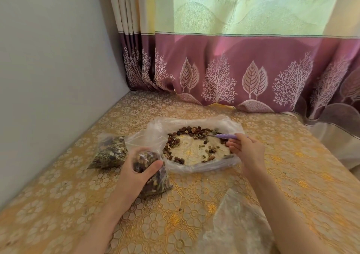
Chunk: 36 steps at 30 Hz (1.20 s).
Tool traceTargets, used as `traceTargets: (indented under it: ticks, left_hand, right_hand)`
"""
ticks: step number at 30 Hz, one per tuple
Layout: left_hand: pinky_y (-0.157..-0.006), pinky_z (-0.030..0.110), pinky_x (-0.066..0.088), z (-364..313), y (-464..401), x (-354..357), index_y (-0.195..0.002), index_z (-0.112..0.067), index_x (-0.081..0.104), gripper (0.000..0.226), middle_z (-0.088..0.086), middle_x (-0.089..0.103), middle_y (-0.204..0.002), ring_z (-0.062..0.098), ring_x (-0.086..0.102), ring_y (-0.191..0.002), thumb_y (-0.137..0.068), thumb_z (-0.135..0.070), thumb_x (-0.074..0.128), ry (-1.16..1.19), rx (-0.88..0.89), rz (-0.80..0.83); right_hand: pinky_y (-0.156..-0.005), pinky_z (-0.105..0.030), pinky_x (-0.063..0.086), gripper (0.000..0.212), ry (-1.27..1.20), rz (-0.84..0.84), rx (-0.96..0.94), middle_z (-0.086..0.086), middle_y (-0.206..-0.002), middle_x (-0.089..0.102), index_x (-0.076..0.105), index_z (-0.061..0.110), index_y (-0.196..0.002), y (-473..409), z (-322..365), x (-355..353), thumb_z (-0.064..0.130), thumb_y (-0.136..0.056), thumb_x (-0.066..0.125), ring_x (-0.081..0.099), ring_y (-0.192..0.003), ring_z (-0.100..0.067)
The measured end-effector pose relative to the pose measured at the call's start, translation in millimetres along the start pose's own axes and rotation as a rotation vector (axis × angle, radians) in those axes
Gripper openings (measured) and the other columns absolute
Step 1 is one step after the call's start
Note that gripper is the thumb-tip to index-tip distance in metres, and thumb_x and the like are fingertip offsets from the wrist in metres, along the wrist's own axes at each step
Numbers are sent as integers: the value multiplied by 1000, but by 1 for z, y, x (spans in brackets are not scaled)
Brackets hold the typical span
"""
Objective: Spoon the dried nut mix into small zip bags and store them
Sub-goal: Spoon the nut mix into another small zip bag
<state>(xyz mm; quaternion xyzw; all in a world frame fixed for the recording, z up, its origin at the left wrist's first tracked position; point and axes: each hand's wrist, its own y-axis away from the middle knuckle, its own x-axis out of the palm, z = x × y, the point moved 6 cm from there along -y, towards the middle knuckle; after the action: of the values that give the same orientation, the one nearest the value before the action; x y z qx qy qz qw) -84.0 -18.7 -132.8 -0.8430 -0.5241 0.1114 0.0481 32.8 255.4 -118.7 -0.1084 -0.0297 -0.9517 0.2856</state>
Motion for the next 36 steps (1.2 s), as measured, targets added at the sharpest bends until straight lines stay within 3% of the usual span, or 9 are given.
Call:
traceTargets:
  ticks: [2,7,15,21,29,32,36]
  left_hand:
    - [-73,33,54,0,0,1,-95,-41,59,38,-1,64,-103,18,64,-93,-59,-44,73,5,-3,5]
    - [-79,37,53,0,0,0,-95,-42,58,39,-3,61,-107,17,60,-97,-59,-45,73,-6,0,1]
    - [-80,35,54,4,-2,0,-100,-41,57,47,-5,62,-105,14,61,-97,-57,-49,73,-13,-17,24]
    - [-60,13,50,3,0,1,-95,-47,57,44,-11,61,-100,-4,62,-81,-54,-51,73,3,-36,26]
    - [-78,29,50,6,-1,-2,-117,-32,54,70,-7,60,-107,12,60,-98,-52,-50,74,56,-86,0]
    - [-77,26,49,6,-1,-2,-108,-33,57,67,-9,66,-100,9,63,-95,-48,-51,79,85,-102,-3]
    - [-74,27,51,4,-3,-2,-91,-48,62,55,-17,70,-88,4,66,-85,-41,-59,85,98,-96,31]
  right_hand:
    - [-49,-14,49,49,-15,-27,-7,0,-56,69,70,14,-47,2,4,-2,2,-90,52,59,-52,-9]
    - [-42,-14,43,22,-47,-55,-31,2,-50,64,64,5,-69,5,12,-2,3,-88,53,54,-44,-6]
    - [-44,-16,43,18,-129,44,-78,-5,-57,63,66,0,-77,25,39,19,5,-89,53,55,-49,-12]
    - [-45,-16,45,27,-195,222,-152,-7,-60,65,68,5,-70,51,63,43,9,-92,53,57,-50,-12]
    - [-50,-18,48,20,-142,459,-217,-8,-66,67,69,5,-84,74,67,71,5,-93,51,60,-56,-14]
    - [-53,-19,48,22,-117,538,-250,-6,-69,68,69,7,-88,77,68,74,1,-93,48,60,-58,-14]
    - [-55,-19,48,22,-148,601,-260,-7,-72,68,67,6,-91,78,70,76,0,-92,46,60,-60,-14]
